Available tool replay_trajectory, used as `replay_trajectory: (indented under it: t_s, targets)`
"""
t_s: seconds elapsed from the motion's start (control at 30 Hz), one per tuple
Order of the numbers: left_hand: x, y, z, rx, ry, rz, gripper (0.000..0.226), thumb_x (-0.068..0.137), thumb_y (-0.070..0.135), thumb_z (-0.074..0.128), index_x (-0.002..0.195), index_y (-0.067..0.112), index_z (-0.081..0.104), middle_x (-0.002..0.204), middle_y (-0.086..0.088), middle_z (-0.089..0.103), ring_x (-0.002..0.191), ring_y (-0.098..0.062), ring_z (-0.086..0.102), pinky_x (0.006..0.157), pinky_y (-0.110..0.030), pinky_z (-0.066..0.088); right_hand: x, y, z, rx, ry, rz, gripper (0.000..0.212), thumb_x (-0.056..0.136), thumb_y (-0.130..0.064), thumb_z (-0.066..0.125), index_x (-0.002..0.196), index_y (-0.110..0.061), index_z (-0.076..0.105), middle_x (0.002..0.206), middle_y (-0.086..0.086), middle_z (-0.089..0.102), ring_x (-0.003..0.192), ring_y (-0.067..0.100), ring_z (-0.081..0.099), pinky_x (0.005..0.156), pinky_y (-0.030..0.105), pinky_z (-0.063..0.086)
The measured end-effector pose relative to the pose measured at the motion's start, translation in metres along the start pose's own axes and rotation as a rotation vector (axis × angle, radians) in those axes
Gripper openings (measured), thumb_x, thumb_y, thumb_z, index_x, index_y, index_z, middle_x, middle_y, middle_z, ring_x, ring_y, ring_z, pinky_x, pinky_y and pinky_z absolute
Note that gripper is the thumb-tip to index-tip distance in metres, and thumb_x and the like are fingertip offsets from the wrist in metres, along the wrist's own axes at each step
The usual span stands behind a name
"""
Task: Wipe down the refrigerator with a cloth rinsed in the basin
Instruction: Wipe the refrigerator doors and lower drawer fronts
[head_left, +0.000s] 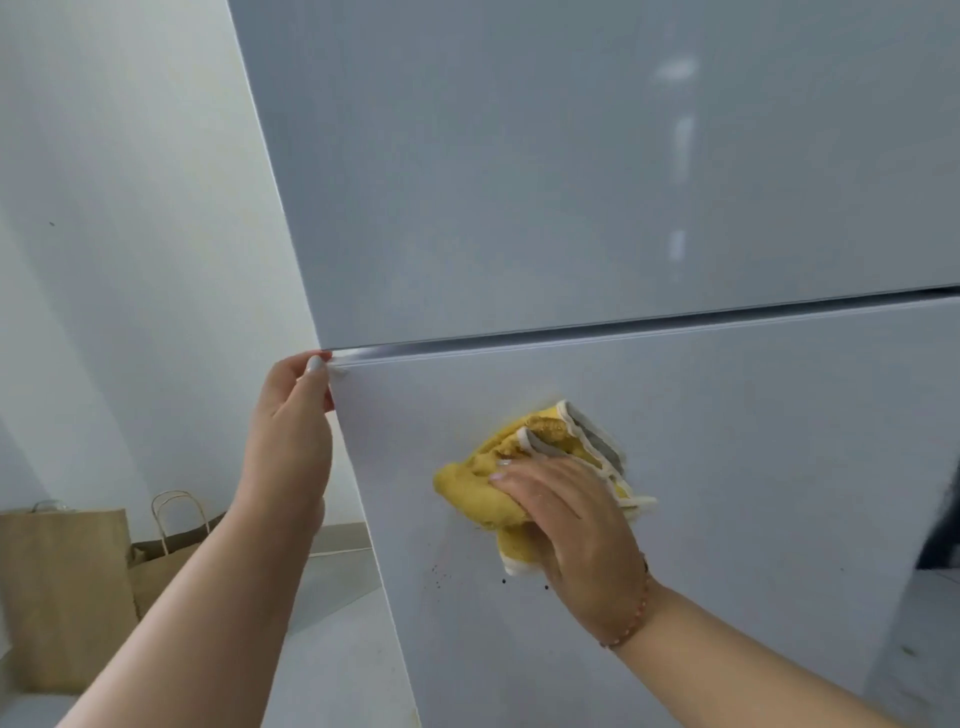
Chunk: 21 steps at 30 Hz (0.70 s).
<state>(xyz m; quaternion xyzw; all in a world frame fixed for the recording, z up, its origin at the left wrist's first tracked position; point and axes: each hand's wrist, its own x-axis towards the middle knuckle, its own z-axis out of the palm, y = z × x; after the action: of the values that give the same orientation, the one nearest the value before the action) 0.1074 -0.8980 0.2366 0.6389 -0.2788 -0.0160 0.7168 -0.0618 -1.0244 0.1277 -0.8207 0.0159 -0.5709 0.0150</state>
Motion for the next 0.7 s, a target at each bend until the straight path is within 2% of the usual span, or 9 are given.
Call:
replay_trajectory:
  t_s: [0.13,0.2,0.3,0.37,0.47,0.53,0.63,0.7]
  targets:
    - [0.008,0.005,-0.002,0.12,0.002,-0.151,0.025,0.101,0.021,0.034,0.095,0.019,0.058,0.091,0.005,0.061,0.092,-0.013,0.056,0.094,-0.032,0.041,0.021,-0.02,-0.035,0.17,-0.046,0.376,0.027,0.095,-0.025,0.04,0.119,-0.027,0.051,0.117,-0.026,0.052,0.105,-0.005,0.052,0.091,0.013,0.039]
    - [0.013,0.012,-0.001,0.16,-0.029,-0.199,0.025,0.101,0.017,0.032,0.103,0.014,0.057,0.097,0.004,0.06,0.095,-0.014,0.054,0.089,-0.027,0.042,0.029,-0.025,-0.046,0.193,-0.083,0.53,0.026,0.093,-0.031,0.041,0.118,-0.034,0.05,0.112,-0.035,0.048,0.103,-0.017,0.046,0.087,0.003,0.035]
    - [0.011,0.021,0.001,0.132,-0.053,-0.283,0.032,0.1,0.031,0.032,0.104,0.014,0.059,0.107,-0.002,0.062,0.1,-0.014,0.055,0.081,-0.027,0.04,0.033,-0.031,-0.063,0.167,-0.099,0.689,0.029,0.092,-0.039,0.04,0.119,-0.039,0.047,0.11,-0.034,0.051,0.105,-0.022,0.045,0.086,-0.001,0.035]
    - [0.009,0.024,0.004,0.143,-0.06,-0.316,0.03,0.101,0.036,0.031,0.098,0.021,0.058,0.105,0.001,0.06,0.1,-0.013,0.053,0.082,-0.028,0.039,0.038,-0.035,-0.079,0.166,-0.069,0.8,0.03,0.09,-0.048,0.039,0.119,-0.043,0.043,0.111,-0.042,0.051,0.103,-0.021,0.048,0.081,-0.002,0.037]
    - [0.007,0.026,0.005,0.189,-0.047,-0.325,0.028,0.103,0.035,0.031,0.096,0.018,0.052,0.094,0.002,0.052,0.088,-0.012,0.047,0.078,-0.028,0.036,0.045,-0.038,-0.109,0.105,0.004,0.884,0.031,0.089,-0.058,0.035,0.116,-0.045,0.042,0.112,-0.046,0.047,0.099,-0.019,0.051,0.071,0.003,0.043]
    - [0.008,0.028,0.006,0.224,-0.04,-0.337,0.027,0.103,0.034,0.031,0.098,0.016,0.051,0.089,0.002,0.049,0.081,-0.012,0.044,0.073,-0.027,0.036,0.049,-0.032,-0.132,0.054,0.056,0.961,0.031,0.088,-0.055,0.036,0.114,-0.041,0.045,0.108,-0.045,0.05,0.097,-0.019,0.052,0.069,0.007,0.041]
    - [0.008,0.028,0.004,0.253,-0.044,-0.348,0.031,0.102,0.036,0.031,0.095,0.012,0.05,0.079,0.002,0.042,0.068,-0.014,0.037,0.064,-0.032,0.032,0.053,-0.014,-0.169,-0.021,0.131,1.064,0.032,0.089,-0.045,0.041,0.115,-0.028,0.051,0.096,-0.033,0.055,0.091,-0.018,0.053,0.068,0.012,0.038]
    - [-0.002,0.029,-0.002,0.297,-0.054,-0.328,0.037,0.101,0.033,0.029,0.101,0.001,0.047,0.073,0.002,0.037,0.062,-0.014,0.033,0.06,-0.03,0.03,0.057,0.001,-0.193,-0.065,0.153,1.161,0.039,0.088,-0.04,0.042,0.119,-0.018,0.053,0.094,-0.027,0.053,0.085,-0.006,0.056,0.068,0.02,0.04]
